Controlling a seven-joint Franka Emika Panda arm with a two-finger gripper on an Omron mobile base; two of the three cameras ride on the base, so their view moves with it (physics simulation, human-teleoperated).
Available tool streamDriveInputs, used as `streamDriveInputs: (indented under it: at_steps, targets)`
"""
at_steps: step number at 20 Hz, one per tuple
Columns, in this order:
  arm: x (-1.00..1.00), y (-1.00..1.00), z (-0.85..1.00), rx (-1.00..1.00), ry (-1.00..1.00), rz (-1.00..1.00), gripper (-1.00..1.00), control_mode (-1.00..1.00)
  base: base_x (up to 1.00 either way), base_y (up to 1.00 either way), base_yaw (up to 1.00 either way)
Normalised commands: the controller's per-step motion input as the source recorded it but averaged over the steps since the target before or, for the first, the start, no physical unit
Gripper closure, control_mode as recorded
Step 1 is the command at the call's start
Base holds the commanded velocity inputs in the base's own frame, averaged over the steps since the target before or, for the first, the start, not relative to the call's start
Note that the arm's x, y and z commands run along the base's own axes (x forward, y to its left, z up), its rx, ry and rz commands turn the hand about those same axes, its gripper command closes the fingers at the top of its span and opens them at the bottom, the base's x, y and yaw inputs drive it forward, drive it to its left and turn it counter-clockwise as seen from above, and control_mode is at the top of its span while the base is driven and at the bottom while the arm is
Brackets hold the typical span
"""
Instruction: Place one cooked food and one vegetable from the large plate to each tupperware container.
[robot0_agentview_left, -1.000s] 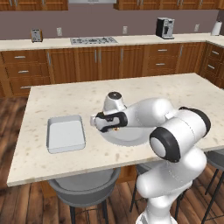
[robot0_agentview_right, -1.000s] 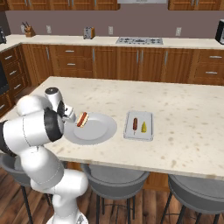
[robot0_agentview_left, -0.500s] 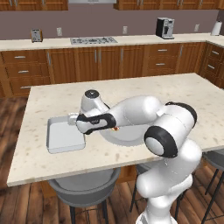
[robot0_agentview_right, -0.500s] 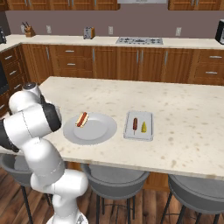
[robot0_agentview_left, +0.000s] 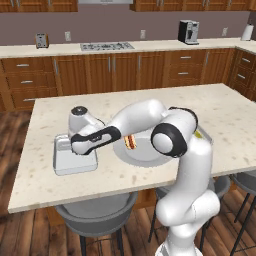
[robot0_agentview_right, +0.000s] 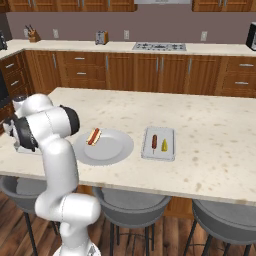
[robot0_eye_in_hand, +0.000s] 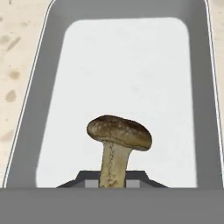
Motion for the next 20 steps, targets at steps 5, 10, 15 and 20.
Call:
streamDriveInputs:
  at_steps: [5,10,15,20]
  targets:
    - [-0.01,0.05,-0.24,-0.03,0.09,0.00,1.00,-1.00,0.00,0.00,0.00]
    - [0.00,0.00,-0.53,0.00,0.01,0.00,1.00,-1.00,0.00,0.00,0.00]
    - [0.13,0.14,-0.24,0.00,0.00,0.07,1.00,-1.00,0.00,0.00,0.00]
    - [0.05,0.15,-0.01,0.00,0.00,0.01,1.00,-1.00,0.00,0.00,0.00]
